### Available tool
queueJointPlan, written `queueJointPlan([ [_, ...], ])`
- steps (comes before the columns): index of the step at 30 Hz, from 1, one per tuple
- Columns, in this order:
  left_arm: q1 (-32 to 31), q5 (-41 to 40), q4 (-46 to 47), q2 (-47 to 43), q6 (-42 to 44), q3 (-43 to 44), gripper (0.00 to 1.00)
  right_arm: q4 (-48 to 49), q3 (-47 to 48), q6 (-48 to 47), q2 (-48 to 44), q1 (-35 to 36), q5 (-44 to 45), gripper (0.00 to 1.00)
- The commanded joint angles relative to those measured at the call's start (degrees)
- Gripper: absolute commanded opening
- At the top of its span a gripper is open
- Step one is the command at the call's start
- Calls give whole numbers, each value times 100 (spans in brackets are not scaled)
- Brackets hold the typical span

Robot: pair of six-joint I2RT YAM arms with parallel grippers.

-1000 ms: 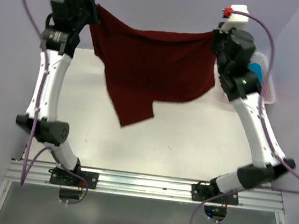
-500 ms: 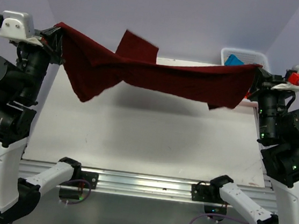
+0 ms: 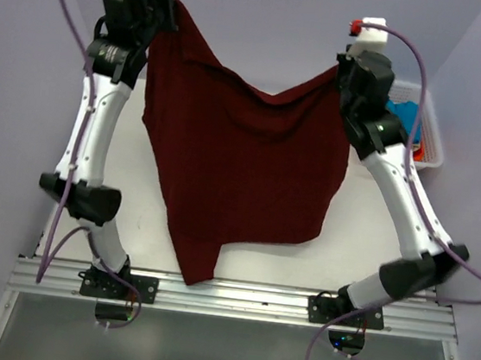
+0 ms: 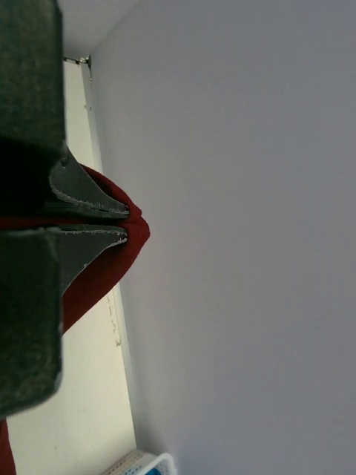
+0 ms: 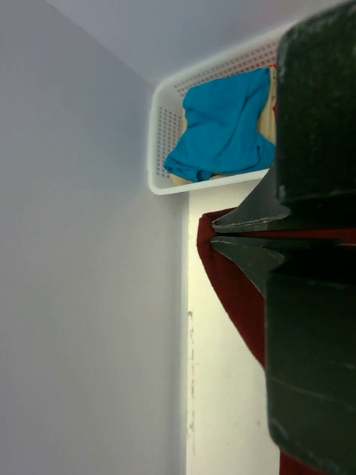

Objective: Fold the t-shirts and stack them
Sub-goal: Flatten out the tshirt

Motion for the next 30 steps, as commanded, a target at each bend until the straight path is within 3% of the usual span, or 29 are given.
queueJointPlan([
  [1, 304, 221, 120, 1026, -115, 1021, 0, 287, 1293, 59, 1268, -138, 247, 0],
  [4, 418, 265, 681, 1441, -212, 1023, 0, 198, 2314, 218, 2220, -261, 353, 0],
  [8, 463, 326, 781, 1093, -159, 683, 0, 811, 2127, 34, 1998, -261, 537, 0],
  [9, 463, 335, 763, 916, -107, 489, 0, 1040, 1803, -1, 1743, -244, 529, 0],
  [10, 463, 361, 815, 410, -72, 226, 0, 1338, 877, -123, 1349, -226, 494, 0],
  [11, 463, 353, 955, 65, -28, -586, 0, 2046, 381, -203, 666, -200, 520, 0],
  [13, 384, 39, 1706, -1247, 130, -1731, 0, 2430, -899, -335, -41, -173, 555, 0],
  [14, 323, -86, 1956, -1692, 174, -2850, 0, 2649, -1308, -362, -705, -173, 590, 0],
  [16, 208, -367, 2414, -2735, 271, -3815, 0, 2861, -2456, -388, -1237, -173, 625, 0],
  [19, 190, -649, 2538, -3346, 175, -5484, 0, 2476, -3320, -319, -1643, -173, 599, 0],
  [24, 146, -264, 2529, -3445, -535, -6727, 0, 1879, -4184, 270, -1776, -173, 372, 0],
  [30, -476, -579, 2145, -3884, -1080, -7862, 0, 613, -4809, 1079, -2109, -138, -130, 0],
])
